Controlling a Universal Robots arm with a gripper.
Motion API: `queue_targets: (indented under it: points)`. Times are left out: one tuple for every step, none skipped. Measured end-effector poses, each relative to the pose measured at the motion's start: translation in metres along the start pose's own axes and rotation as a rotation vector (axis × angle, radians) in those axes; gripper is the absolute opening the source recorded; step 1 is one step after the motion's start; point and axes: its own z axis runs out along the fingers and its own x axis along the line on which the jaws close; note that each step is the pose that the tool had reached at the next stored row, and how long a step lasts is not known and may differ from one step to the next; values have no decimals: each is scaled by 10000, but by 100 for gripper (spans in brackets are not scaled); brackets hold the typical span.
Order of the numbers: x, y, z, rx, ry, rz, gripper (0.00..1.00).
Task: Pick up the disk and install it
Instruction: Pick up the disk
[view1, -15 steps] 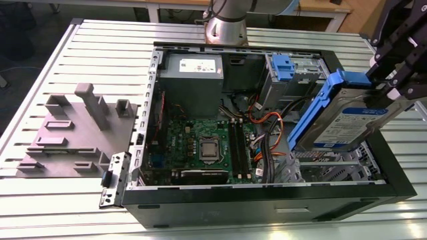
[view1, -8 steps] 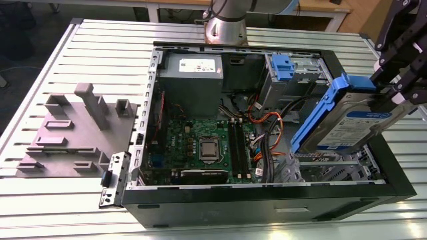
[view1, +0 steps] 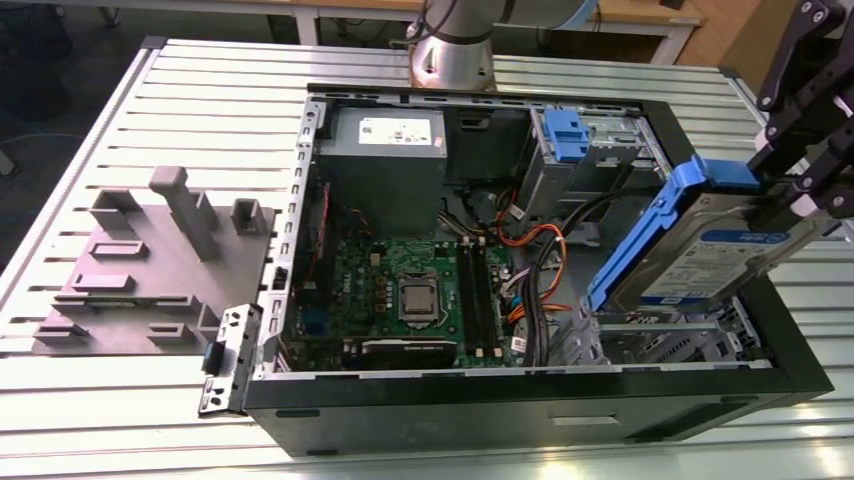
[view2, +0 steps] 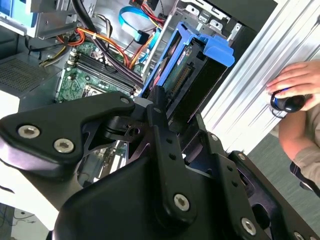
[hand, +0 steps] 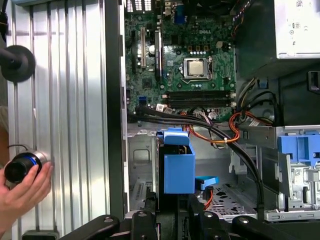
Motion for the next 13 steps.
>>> queue_targets:
  points:
    - [1,-7,4,0,0,0,35]
    - [1,-16,7,0,-1,1,35]
    - [1,-28,11,0,-1,1,35]
    - [0,-42,14,0,-2,1,35]
    - [0,-54,16,0,-1,0,35]
    - [-1,-63,19,0,0,0,35]
    - [-1,-69,22,0,0,0,35]
    - [0,-72,24,0,-1,0,35]
    - [0,-72,26,0,-2,1,35]
    - [0,-72,26,0,0,1,35]
    - [0,-72,26,0,0,2,35]
    - [0,-72,26,0,0,1,35]
    - [0,-73,27,0,-1,1,35]
